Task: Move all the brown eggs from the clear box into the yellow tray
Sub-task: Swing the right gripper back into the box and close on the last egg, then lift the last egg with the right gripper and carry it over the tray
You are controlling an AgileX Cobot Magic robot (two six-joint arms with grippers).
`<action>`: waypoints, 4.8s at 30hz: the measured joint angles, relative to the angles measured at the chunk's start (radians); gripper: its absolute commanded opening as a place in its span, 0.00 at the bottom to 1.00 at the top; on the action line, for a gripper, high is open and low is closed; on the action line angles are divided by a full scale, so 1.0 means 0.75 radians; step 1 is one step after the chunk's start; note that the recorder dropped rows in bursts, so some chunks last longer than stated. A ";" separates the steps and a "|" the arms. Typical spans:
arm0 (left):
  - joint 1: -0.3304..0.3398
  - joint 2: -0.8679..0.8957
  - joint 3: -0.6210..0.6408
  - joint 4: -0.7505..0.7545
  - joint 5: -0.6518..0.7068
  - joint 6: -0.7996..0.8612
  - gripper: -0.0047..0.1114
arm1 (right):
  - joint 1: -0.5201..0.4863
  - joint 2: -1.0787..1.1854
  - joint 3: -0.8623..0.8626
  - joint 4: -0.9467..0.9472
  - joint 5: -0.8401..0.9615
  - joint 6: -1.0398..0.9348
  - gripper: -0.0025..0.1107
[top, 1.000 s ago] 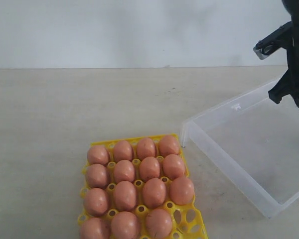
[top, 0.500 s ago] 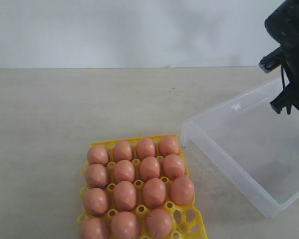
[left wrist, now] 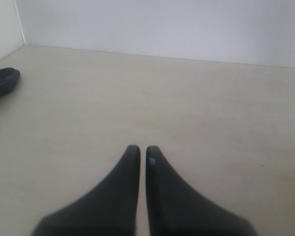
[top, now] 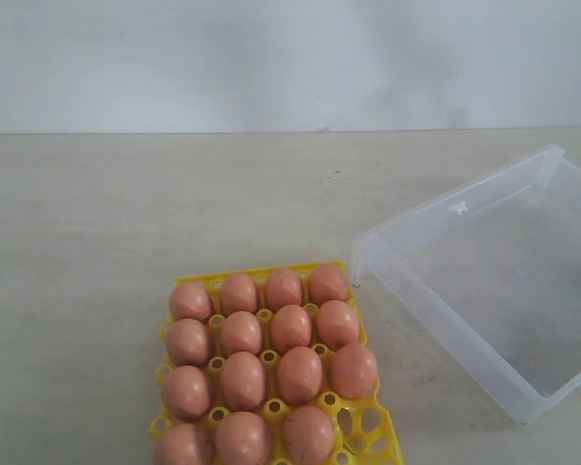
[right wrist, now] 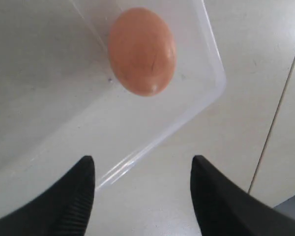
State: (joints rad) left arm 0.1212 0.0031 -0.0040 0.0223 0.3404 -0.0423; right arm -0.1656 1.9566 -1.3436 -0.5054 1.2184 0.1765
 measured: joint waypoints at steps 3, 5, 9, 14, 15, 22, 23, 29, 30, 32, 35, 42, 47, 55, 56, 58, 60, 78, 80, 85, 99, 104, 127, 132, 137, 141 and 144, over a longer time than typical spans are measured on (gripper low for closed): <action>0.000 0.000 0.000 0.000 0.000 0.000 0.08 | -0.011 0.000 0.020 0.000 0.001 -0.013 0.47; 0.000 0.000 0.000 0.000 0.000 0.000 0.08 | -0.011 0.000 0.026 0.006 -0.025 -0.020 0.47; 0.000 0.000 0.000 0.000 0.000 0.000 0.08 | -0.011 0.000 0.030 0.012 -0.104 -0.055 0.47; 0.000 0.000 0.000 0.000 0.000 0.000 0.08 | -0.011 0.000 0.030 0.014 -0.207 -0.080 0.47; 0.000 0.000 0.000 0.000 0.000 0.000 0.08 | -0.011 0.000 0.030 0.014 -0.225 -0.082 0.47; 0.000 0.000 0.000 0.000 0.000 0.000 0.08 | -0.012 0.000 0.032 -0.009 -0.295 -0.083 0.47; 0.000 0.000 0.000 0.000 0.000 0.000 0.08 | -0.014 0.000 0.032 -0.012 -0.299 -0.083 0.47; 0.000 0.000 0.000 0.000 0.000 0.000 0.08 | -0.014 0.041 0.032 -0.032 -0.312 -0.083 0.47; 0.000 0.000 0.000 0.000 0.000 0.000 0.08 | -0.014 0.051 0.032 -0.035 -0.315 -0.083 0.47; 0.000 0.000 0.000 0.000 0.000 0.000 0.08 | -0.014 0.071 0.033 -0.041 -0.315 -0.083 0.47; 0.000 0.000 0.000 0.000 0.000 0.000 0.08 | -0.014 0.089 0.038 -0.050 -0.318 -0.083 0.47; 0.000 0.000 0.000 0.000 0.000 0.000 0.08 | -0.014 0.099 0.038 -0.102 -0.364 -0.071 0.47; 0.000 0.000 0.000 0.000 0.000 0.000 0.08 | -0.014 0.104 0.038 -0.152 -0.398 -0.044 0.47; 0.000 0.000 0.000 0.000 0.000 0.000 0.08 | -0.014 0.185 0.038 -0.174 -0.380 -0.044 0.46; 0.000 0.000 0.000 0.000 0.000 0.000 0.08 | -0.014 0.191 0.038 -0.174 -0.375 -0.041 0.42; 0.000 0.000 0.000 0.000 0.000 0.000 0.08 | -0.014 0.196 0.038 -0.176 -0.368 -0.036 0.29; 0.000 0.000 0.000 0.000 0.000 0.000 0.08 | -0.014 0.196 0.038 -0.180 -0.358 -0.036 0.01; 0.000 0.000 0.000 0.000 0.000 0.000 0.08 | -0.017 -0.025 0.038 0.818 -0.572 -0.408 0.02; 0.000 0.000 0.000 0.000 0.000 0.000 0.08 | -0.017 -0.059 0.038 1.005 -0.581 -0.517 0.02; 0.000 0.000 0.000 0.000 0.000 0.000 0.08 | -0.017 -0.125 0.038 1.353 -0.655 -0.757 0.02; 0.000 0.000 0.000 0.000 0.000 0.000 0.08 | -0.017 -0.492 -0.007 2.951 -0.778 -2.215 0.02; 0.000 0.000 0.000 0.000 0.000 0.000 0.08 | -0.017 -0.562 -0.046 2.991 -0.450 -2.269 0.02; 0.000 0.000 0.000 0.000 0.000 0.000 0.08 | 0.927 -0.776 -0.053 -0.576 -0.717 -0.207 0.02; 0.000 0.000 0.000 0.000 0.000 0.000 0.08 | 0.927 -0.794 -0.053 -1.237 -0.702 0.691 0.02; 0.000 0.000 0.000 0.000 0.000 0.000 0.08 | 0.927 -0.876 -0.053 -1.337 -1.109 1.203 0.02; 0.000 0.000 0.000 0.000 0.000 0.000 0.08 | 0.927 -0.906 -0.053 -1.343 -1.558 1.498 0.02; 0.000 0.000 0.000 0.000 0.000 0.000 0.08 | 0.927 -0.910 -0.029 -1.321 -1.791 1.626 0.02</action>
State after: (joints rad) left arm 0.1212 0.0031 -0.0040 0.0223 0.3404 -0.0423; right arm 0.5297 1.2743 -1.3656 -1.4964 -0.1249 1.3959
